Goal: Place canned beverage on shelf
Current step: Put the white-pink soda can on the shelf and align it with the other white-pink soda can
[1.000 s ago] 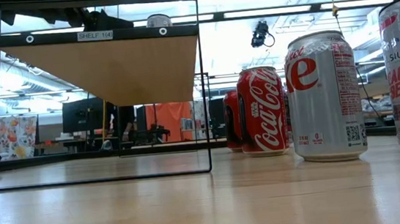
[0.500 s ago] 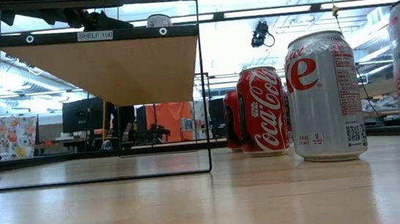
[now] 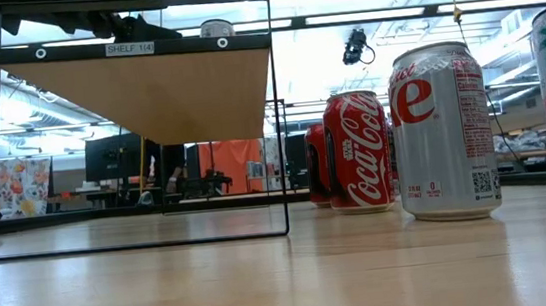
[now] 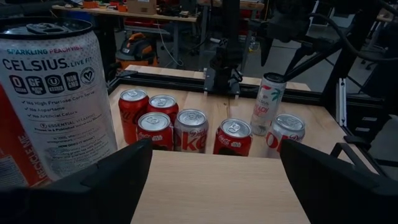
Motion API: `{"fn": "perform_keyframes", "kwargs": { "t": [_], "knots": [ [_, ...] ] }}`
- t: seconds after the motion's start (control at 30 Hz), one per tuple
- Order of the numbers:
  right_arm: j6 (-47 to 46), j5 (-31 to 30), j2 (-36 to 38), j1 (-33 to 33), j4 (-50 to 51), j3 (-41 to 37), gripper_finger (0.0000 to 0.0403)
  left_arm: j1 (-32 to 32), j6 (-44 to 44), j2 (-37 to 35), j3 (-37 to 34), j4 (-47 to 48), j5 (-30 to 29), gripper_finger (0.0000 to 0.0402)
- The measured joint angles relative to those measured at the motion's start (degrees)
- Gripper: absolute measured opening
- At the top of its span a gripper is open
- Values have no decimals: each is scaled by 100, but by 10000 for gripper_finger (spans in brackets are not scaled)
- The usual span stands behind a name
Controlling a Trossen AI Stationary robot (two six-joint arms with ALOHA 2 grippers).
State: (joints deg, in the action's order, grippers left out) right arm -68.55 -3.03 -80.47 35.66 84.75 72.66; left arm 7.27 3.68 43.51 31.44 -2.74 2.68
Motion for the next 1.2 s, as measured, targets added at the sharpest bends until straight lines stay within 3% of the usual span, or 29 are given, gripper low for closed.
{"fn": "perform_keyframes", "kwargs": {
  "t": [0.2, 0.33, 0.47, 0.67, 0.8, 1.03, 1.2],
  "knots": [
    [143, -118, 0, -17, 9, 250, 285, 0, 0, 0, 0, 0, 0, 366],
    [557, -775, 2, 77, -122, 567, 283, 0, 0, 0, 0, 0, 0, 366],
    [1591, -1418, -18, 175, -709, 571, 283, 0, 2, 0, 0, -2, 0, 366],
    [3479, -1678, -425, 173, -1047, 518, 285, 0, 2, 2, 0, -1, 0, 366],
    [3869, -1470, -800, -7, -1043, 516, 300, 0, 2, 2, 0, 0, 0, 366],
    [3906, -176, -1098, -442, -880, 514, 353, 0, 2, 2, 0, -2, 0, 366],
    [4191, -222, -1250, -512, -536, 511, 365, 0, 2, 2, 0, 0, 0, 366]
  ]
}}
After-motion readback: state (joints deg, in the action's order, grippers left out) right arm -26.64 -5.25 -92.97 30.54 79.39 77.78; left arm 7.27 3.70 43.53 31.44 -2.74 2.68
